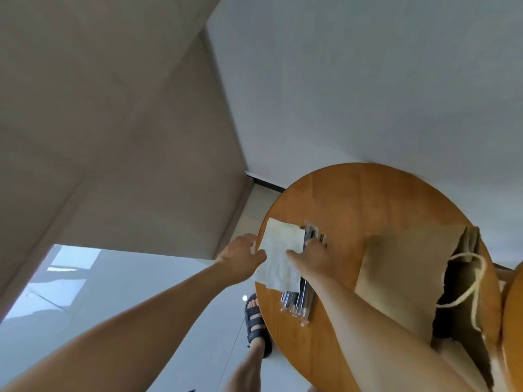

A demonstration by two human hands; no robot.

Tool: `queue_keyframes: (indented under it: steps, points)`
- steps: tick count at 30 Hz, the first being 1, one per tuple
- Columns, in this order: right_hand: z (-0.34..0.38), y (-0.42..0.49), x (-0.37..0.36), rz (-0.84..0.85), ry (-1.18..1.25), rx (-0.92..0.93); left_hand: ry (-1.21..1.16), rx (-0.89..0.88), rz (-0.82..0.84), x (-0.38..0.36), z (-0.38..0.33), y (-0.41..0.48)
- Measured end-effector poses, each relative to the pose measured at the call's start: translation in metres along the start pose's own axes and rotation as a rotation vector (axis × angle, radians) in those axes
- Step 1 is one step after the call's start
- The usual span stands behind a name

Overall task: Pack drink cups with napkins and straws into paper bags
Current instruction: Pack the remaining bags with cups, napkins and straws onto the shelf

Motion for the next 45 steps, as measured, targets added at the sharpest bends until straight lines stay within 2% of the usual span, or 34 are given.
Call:
queue_keyframes:
  steps: [5, 14, 20, 24, 26, 28, 30, 32, 35, 37, 39, 42, 45]
  points:
    - [-0.005, 0.015, -0.011, -0.131, -0.094, 0.013, -0.064, 0.026, 0.0, -0.013, 0.014, 0.006]
    - [-0.012, 0.018, -0.012, -0.122, -0.009, 0.058, -0.064, 0.025, 0.008, -0.019, 0.013, 0.008]
    - [0.009, -0.016, 0.003, 0.01, 0.308, 0.217, -0.222, 0.026, 0.0, -0.023, 0.0, 0.006]
    - [0.022, -0.043, 0.009, 0.276, 0.698, 0.243, -0.547, 0.072, 0.023, -0.029, -0.005, 0.002]
    - [0.027, -0.053, 0.012, 0.354, 0.809, 0.243, -0.702, 0.114, 0.048, -0.034, -0.004, 0.0]
    - [0.026, -0.052, 0.013, 0.372, 0.847, 0.23, -0.774, 0.121, 0.079, -0.039, -0.005, 0.0]
    - [0.017, -0.044, 0.012, 0.311, 0.856, 0.188, -0.764, 0.116, 0.063, -0.038, -0.004, 0.0]
    - [-0.004, -0.03, 0.013, 0.144, 0.809, 0.12, -0.72, 0.131, 0.016, -0.035, 0.001, 0.001]
    - [-0.039, -0.015, 0.016, -0.15, 0.414, 0.072, -0.648, 0.159, -0.039, -0.033, 0.012, 0.0]
    - [-0.049, -0.012, 0.004, -0.176, 0.145, 0.071, -0.589, 0.164, -0.069, -0.033, 0.019, -0.001]
    - [-0.056, -0.009, -0.01, -0.161, -0.01, 0.039, -0.551, 0.163, -0.071, -0.034, 0.023, -0.002]
    - [-0.059, -0.003, -0.017, -0.162, -0.109, -0.002, -0.527, 0.155, -0.047, -0.037, 0.025, -0.005]
    - [-0.063, 0.003, -0.02, -0.128, -0.072, -0.024, -0.516, 0.156, -0.026, -0.041, 0.025, -0.006]
Point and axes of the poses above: each hand's wrist, its own y-axis towards the middle knuckle, its own x-axis out of the back of the hand, z = x × y, the point moved 9 cm from there along y, towards the middle knuckle, and after that the axes turned 4 degrees about -x, right-handed, at the moved point
